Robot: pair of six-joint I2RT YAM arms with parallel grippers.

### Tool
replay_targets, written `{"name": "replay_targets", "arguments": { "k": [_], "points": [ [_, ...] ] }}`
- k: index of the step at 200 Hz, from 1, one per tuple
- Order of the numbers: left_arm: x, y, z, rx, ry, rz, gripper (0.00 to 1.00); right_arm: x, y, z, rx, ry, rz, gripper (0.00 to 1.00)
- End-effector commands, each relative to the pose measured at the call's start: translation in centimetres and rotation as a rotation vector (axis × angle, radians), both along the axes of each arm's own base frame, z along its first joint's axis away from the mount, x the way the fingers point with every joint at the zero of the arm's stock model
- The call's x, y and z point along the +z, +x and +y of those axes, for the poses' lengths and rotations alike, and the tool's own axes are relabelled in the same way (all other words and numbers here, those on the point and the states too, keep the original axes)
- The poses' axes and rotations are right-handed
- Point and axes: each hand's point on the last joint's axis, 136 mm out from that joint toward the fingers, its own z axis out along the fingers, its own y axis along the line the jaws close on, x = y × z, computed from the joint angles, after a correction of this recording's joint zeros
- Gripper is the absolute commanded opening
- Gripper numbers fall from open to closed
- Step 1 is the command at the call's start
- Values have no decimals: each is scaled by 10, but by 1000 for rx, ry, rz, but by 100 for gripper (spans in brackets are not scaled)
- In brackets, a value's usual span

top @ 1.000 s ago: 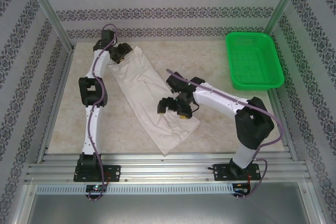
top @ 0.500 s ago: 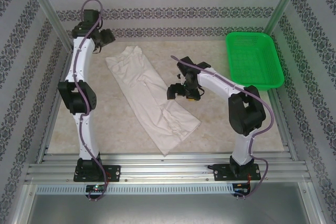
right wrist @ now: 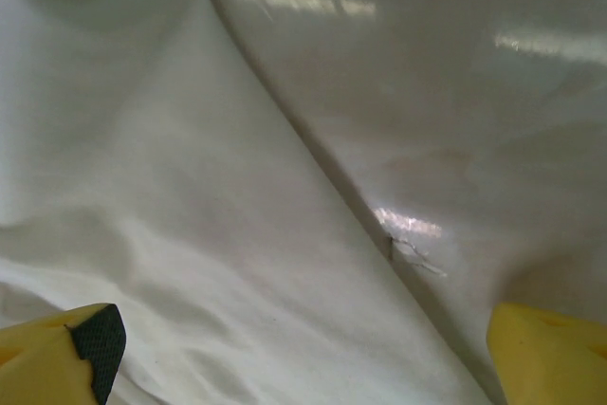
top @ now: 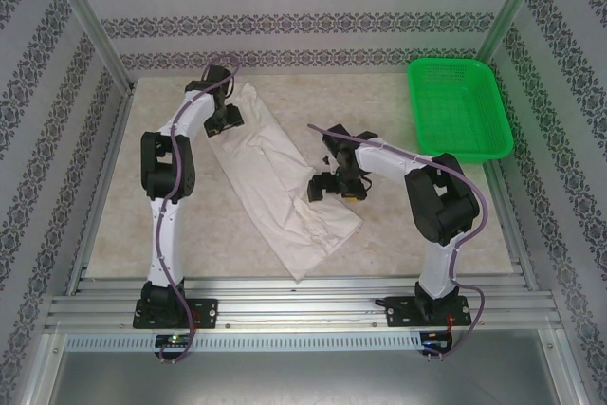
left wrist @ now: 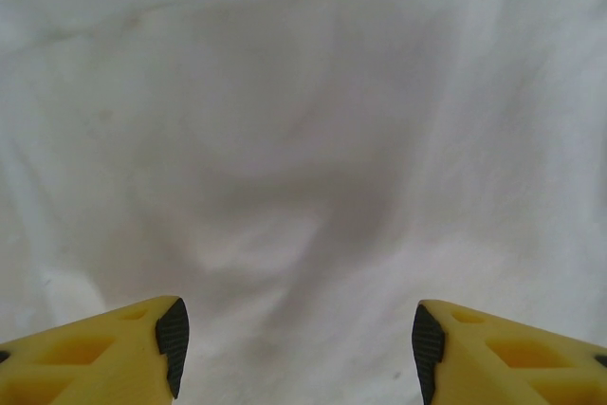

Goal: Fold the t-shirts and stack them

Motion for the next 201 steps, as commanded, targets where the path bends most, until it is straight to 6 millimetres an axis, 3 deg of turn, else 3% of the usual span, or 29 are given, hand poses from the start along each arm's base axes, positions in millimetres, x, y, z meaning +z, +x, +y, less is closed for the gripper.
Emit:
{"name": "replay_targets", "arguments": {
  "k": [1,65,98,124,172,201],
  "points": [
    [3,24,-6,23,-24,-62,65,1,-14,12,-69,57,32,98],
    [-19,67,-16,42,-88,-97,64,-13,-57,17,-268,109,155,97],
    [-41,79,-32,57,-191,-117,60,-14,-69,10,-324,86,160,87],
    [-44,97,-41,85,-265,-178,60,-15,-76,18,-362,140,192,77],
    [-49,119,-50,151,-390,-249,56,-19,-92,33,-377,160,266,40],
    [-54,125,-42,182,-405,-264,55,-22,-106,32,-401,151,301,32]
  ]
}}
